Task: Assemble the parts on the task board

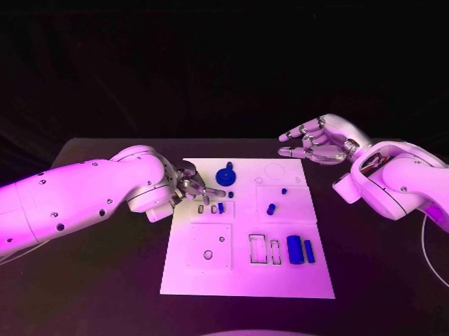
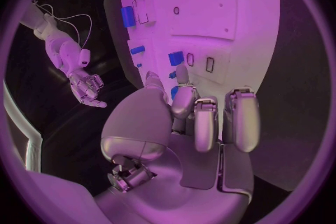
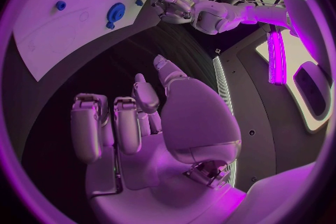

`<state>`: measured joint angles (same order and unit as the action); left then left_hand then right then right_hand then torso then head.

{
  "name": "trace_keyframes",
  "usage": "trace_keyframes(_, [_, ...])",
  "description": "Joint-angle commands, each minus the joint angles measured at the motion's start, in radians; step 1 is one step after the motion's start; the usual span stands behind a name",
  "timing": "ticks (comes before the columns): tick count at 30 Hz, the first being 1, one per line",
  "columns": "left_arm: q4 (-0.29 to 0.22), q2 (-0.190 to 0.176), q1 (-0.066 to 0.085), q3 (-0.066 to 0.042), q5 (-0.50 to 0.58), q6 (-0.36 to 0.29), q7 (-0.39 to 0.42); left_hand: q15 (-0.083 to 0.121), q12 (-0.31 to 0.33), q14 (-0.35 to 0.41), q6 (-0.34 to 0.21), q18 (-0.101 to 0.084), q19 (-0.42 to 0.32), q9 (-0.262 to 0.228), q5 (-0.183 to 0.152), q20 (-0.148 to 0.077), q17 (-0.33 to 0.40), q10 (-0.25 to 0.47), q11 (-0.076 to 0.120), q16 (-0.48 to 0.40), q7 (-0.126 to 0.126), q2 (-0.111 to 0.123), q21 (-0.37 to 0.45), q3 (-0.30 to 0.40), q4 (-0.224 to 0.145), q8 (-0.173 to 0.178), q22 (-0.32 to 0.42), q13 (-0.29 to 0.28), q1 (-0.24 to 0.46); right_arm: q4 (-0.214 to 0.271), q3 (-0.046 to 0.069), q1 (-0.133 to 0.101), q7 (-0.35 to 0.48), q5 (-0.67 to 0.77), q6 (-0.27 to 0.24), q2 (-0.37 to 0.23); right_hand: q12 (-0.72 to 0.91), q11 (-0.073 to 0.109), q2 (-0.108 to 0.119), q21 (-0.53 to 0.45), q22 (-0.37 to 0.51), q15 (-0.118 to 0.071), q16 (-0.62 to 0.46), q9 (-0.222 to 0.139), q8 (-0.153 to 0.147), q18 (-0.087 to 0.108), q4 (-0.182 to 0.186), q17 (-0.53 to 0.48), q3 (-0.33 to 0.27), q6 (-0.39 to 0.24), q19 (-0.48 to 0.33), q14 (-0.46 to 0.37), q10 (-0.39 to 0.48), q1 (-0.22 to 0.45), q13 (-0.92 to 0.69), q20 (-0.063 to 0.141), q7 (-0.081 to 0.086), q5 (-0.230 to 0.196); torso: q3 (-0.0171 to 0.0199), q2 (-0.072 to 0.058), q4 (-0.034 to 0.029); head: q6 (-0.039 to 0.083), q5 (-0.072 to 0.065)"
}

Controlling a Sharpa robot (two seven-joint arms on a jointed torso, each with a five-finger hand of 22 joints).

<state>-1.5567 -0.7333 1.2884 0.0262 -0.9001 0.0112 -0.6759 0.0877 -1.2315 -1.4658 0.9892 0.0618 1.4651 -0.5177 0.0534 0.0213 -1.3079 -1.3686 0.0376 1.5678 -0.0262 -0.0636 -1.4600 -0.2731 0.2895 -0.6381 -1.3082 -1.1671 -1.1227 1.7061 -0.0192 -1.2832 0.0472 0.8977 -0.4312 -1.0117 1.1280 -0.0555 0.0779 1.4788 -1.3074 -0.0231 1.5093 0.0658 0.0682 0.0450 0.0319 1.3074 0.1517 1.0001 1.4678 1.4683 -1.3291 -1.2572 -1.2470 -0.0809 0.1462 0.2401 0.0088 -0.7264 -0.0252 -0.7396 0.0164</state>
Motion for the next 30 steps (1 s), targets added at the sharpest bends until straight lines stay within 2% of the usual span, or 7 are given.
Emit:
trace_keyframes(1, [0.025,0.024,0.003,0.001,-0.044,0.066,-0.08,0.008,-0.004,-0.105,-0.011,-0.021,0.023,-0.009,-0.006,-0.008,-0.263,-0.001,0.002,0.003,-0.001,-0.01,-0.004,-0.009,-0.001,-0.008,-0.067,-0.001,-0.002,-0.003,0.0,0.0,-0.007,0.001,0.02,0.003,-0.006,0.0,-0.002,-0.006,-0.049,0.004,-0.006,0.002,0.005,0.0,-0.001,0.137,-0.006,-0.001,0.002,0.074,0.007,-0.007,0.002,-0.005,-0.003,0.006,-0.0008,0.0,0.0002,-0.002,0.004])
trace_keyframes(8, [0.066,0.067,0.004,0.006,-0.066,0.112,-0.096,0.008,-0.005,-0.105,-0.021,-0.021,0.023,-0.025,-0.006,-0.007,-0.263,0.0,0.002,0.003,-0.002,-0.015,-0.005,-0.011,-0.003,-0.016,-0.07,-0.003,-0.019,-0.007,0.0,0.0,-0.014,0.003,0.024,0.006,-0.008,0.0,-0.002,-0.007,-0.048,0.004,-0.007,0.001,0.005,0.001,-0.001,0.136,-0.008,-0.001,0.001,0.073,0.008,-0.006,0.004,-0.005,-0.003,0.011,-0.0024,-0.001,0.0004,-0.005,0.005])
trace_keyframes(14, [0.096,0.096,0.004,0.008,-0.076,0.156,-0.113,0.007,-0.005,-0.105,-0.025,-0.022,0.024,-0.031,-0.006,-0.007,-0.263,0.0,0.001,0.003,-0.002,-0.015,-0.007,-0.015,0.0,-0.019,-0.073,-0.004,-0.018,-0.009,0.0,0.0,-0.017,0.004,0.028,0.007,-0.008,0.0,-0.002,-0.007,-0.047,0.004,-0.007,0.001,0.005,0.001,0.0,0.136,-0.01,-0.001,0.001,0.074,0.008,-0.005,0.004,-0.005,-0.003,0.014,-0.0021,-0.001,0.0003,-0.008,0.007])
trace_keyframes(22, [0.117,0.12,0.004,0.01,-0.078,0.17,-0.114,0.007,-0.007,-0.105,-0.026,-0.022,0.025,-0.033,-0.006,-0.007,-0.263,-0.001,0.001,0.003,-0.002,-0.015,-0.009,-0.017,0.0,-0.02,-0.077,-0.007,-0.017,-0.011,0.0,0.0,-0.018,0.005,0.032,0.011,-0.008,0.0,-0.002,-0.007,-0.047,0.004,-0.007,0.001,0.005,0.001,0.001,0.136,-0.012,-0.001,0.001,0.073,0.008,-0.003,0.005,-0.005,-0.003,0.017,-0.0026,-0.001,0.0002,-0.014,0.007])
trace_keyframes(30, [0.122,0.129,0.004,0.011,-0.079,0.175,-0.114,0.007,-0.011,-0.105,-0.027,-0.023,0.027,-0.042,-0.006,-0.007,-0.263,-0.003,0.002,0.003,-0.001,-0.018,-0.012,-0.019,-0.002,-0.026,-0.082,-0.01,-0.023,-0.015,0.0,0.0,-0.018,0.005,0.036,0.016,-0.008,0.0,-0.002,-0.007,-0.047,0.004,-0.007,0.001,0.005,0.001,0.001,0.136,-0.012,-0.001,0.001,0.073,0.008,-0.003,0.005,-0.005,-0.003,0.017,-0.0025,0.0,-0.0009,-0.017,0.006])
